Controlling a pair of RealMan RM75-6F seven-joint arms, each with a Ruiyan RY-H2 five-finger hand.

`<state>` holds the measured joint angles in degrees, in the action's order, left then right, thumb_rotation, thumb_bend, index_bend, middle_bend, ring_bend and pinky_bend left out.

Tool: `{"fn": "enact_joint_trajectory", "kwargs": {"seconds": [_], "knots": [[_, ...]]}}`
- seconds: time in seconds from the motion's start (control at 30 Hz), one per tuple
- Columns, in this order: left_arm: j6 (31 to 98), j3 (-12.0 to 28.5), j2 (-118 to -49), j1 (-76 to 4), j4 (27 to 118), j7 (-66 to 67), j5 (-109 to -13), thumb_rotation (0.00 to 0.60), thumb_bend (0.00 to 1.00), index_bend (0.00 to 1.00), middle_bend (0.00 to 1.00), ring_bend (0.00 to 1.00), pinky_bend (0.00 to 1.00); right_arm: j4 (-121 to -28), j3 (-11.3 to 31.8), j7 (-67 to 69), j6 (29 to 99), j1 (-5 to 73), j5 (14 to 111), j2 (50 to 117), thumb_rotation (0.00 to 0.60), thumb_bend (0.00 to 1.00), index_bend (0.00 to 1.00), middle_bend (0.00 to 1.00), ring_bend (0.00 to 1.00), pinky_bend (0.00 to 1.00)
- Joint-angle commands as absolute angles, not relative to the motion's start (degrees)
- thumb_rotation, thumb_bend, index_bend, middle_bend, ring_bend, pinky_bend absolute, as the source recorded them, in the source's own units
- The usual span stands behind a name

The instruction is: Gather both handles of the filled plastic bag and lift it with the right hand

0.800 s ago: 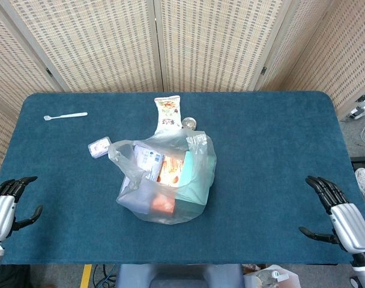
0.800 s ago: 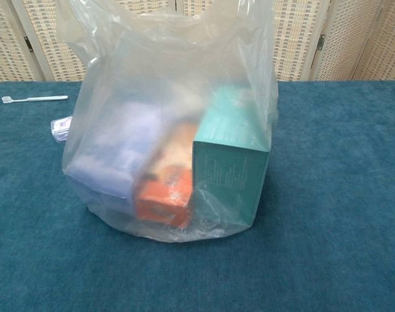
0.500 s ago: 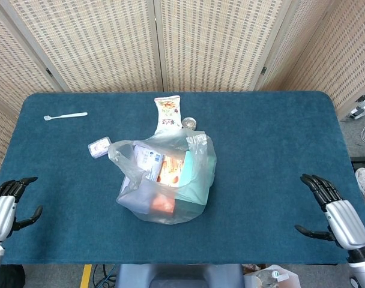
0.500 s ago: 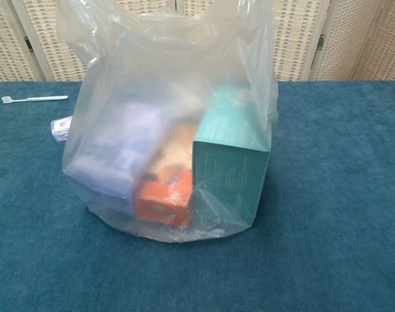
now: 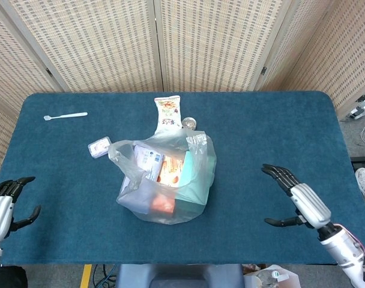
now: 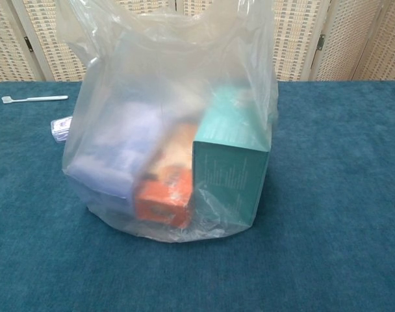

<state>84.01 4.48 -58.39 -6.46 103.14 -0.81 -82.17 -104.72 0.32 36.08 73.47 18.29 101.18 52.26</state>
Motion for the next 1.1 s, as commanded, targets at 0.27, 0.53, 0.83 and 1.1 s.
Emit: {"fn": "enact_joint_trajectory", "kwargs": {"seconds": [0.27,0.53,0.83,1.1], "knots": [[84.8,4.5,-58.2,-6.0,103.1,-1.4,-82.5,0.6,0.29,0.2,0.21,0.21,0.11,-102.0,3.7,58.0,64.7,30.5,99.7,55.8,0.6,0.0,0.0,0.03,0.0,0.04],[85.2,4.8,-58.3,-5.8,103.0,-1.5,-82.3,0.6,0.29,0.2,0.21,0.21,0.11,-99.7,4.9,69.3,59.2,37.7,98.6,58.2,0.6,0.0,0.0,0.03,0.0,0.04],[86.7,4.3,-57.3,-4.7,104.0,-1.4,-83.2,0.6,0.29,0.2,0.21,0.21,0.11,-97.4,6.0,76.2,56.0,44.1,98.1,62.3,0.6,0.0,0.0,0.05,0.0,0.04],[87.3,4.3,-56.7,-4.2,104.2,-1.7,-83.1,0.6,0.29,0.2,0.21,0.21,0.11,-95.7,7.0,77.4,57.7,46.1,97.0,65.4,0.6,0.0,0.0,0.08,0.0,0.04]]}}
